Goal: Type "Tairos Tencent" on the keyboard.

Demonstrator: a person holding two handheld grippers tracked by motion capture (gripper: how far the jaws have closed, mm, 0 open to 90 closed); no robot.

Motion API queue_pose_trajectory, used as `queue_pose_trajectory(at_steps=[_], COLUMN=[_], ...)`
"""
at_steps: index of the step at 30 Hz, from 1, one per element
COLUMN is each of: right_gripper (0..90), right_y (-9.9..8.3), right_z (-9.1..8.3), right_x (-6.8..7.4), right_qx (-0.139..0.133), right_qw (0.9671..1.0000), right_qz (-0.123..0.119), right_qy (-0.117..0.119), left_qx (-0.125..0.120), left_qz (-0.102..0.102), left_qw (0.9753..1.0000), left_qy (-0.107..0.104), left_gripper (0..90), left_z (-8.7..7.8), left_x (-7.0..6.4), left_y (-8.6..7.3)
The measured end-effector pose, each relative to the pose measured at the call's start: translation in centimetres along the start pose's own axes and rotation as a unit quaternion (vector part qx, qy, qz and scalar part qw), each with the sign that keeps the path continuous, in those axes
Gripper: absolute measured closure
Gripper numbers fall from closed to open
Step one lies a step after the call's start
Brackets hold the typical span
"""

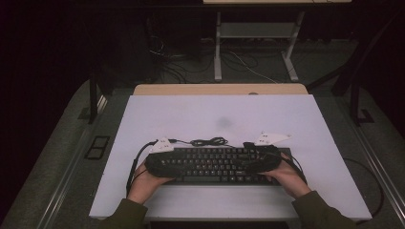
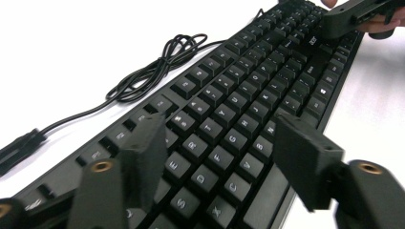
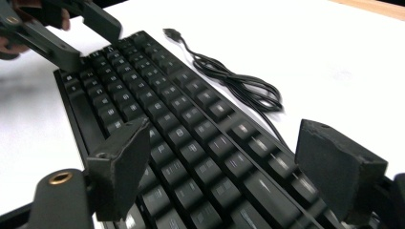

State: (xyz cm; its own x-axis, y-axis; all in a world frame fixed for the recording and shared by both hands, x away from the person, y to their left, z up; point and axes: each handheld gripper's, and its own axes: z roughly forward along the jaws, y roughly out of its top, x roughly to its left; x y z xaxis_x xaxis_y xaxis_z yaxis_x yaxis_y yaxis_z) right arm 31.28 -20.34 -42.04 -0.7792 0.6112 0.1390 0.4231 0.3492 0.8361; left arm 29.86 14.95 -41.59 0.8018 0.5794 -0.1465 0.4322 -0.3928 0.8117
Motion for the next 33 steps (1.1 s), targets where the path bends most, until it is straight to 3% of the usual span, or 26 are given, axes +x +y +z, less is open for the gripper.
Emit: queue_pose_trajectory(at_steps=[10,18,33], right_gripper=[17.7,16.8,16.8], right_y=[-2.4,-3.8,-6.2], right_z=[-3.3,-5.2,-7.3], right_x=[-1.0,-1.7,-2.5], right_qx=[-0.015,-0.024,-0.016], right_qw=[0.9997,0.9992,0.9986], right_qz=[0.003,0.007,0.001], right_qy=[-0.020,-0.031,-0.051], left_qx=[-0.011,-0.016,-0.015], left_qz=[-0.008,-0.015,-0.011], left_qw=[0.9998,0.9995,0.9993], left_qy=[0.014,0.025,0.033], left_gripper=[18.9,14.5,12.3], left_z=[-1.9,-2.8,-2.9], left_x=[0.3,0.8,0.9], left_y=[-1.7,-2.9,-3.0])
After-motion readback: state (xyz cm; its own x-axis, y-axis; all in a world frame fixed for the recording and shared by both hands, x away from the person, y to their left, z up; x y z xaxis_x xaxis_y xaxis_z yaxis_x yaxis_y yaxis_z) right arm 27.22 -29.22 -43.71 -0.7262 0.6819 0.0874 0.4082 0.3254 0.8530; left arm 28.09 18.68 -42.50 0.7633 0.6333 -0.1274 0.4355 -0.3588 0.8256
